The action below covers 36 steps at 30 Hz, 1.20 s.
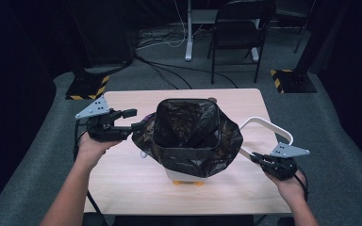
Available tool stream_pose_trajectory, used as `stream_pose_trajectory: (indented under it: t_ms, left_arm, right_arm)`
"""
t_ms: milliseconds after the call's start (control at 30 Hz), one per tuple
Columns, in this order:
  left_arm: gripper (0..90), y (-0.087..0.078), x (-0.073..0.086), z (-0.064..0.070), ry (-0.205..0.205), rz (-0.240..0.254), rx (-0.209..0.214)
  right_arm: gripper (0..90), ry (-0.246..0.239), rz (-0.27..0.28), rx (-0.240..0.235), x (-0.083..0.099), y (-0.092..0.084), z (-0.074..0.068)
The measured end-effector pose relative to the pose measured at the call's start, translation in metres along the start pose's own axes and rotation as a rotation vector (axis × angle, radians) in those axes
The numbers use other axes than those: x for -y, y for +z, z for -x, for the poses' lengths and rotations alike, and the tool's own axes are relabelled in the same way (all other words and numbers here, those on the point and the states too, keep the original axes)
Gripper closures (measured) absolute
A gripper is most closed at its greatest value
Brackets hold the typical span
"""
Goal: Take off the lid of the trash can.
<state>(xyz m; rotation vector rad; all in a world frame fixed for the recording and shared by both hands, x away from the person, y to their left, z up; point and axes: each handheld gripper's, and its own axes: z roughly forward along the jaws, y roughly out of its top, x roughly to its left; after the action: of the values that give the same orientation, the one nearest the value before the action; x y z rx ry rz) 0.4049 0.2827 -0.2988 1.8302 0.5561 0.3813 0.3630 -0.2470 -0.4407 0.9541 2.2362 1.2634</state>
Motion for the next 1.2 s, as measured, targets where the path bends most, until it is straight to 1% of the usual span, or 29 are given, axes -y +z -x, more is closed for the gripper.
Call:
stream_pose_trajectory:
  t_ms: [333, 533, 600, 967, 1067, 1200]
  left_arm:
    - [40.5, 0.003, -0.002, 0.002, 0.007, -0.001, 0.003]
    - [41.0, 0.003, -0.003, 0.003, 0.006, 0.000, 0.007]
    - [41.1, 0.003, -0.003, 0.003, 0.005, 0.004, 0.007]
    - [41.1, 0.004, -0.004, 0.004, 0.007, 0.005, 0.010]
    - [41.1, 0.004, -0.003, 0.004, 0.006, 0.006, 0.010]
    - [41.0, 0.004, -0.004, 0.003, 0.005, 0.009, 0.010]
  right_arm:
    - [83.5, 0.009, -0.027, -0.012, 0.016, 0.009, 0.003]
    - [83.4, 0.012, -0.072, -0.028, 0.023, 0.017, 0.002]
    - [83.4, 0.005, -0.085, -0.031, 0.024, 0.018, 0.001]
    - [83.2, 0.004, -0.095, -0.047, 0.027, 0.022, 0.000]
    - [83.1, 0.002, -0.105, -0.046, 0.030, 0.023, 0.001]
    - [83.0, 0.013, -0.120, -0.062, 0.033, 0.025, 0.003]
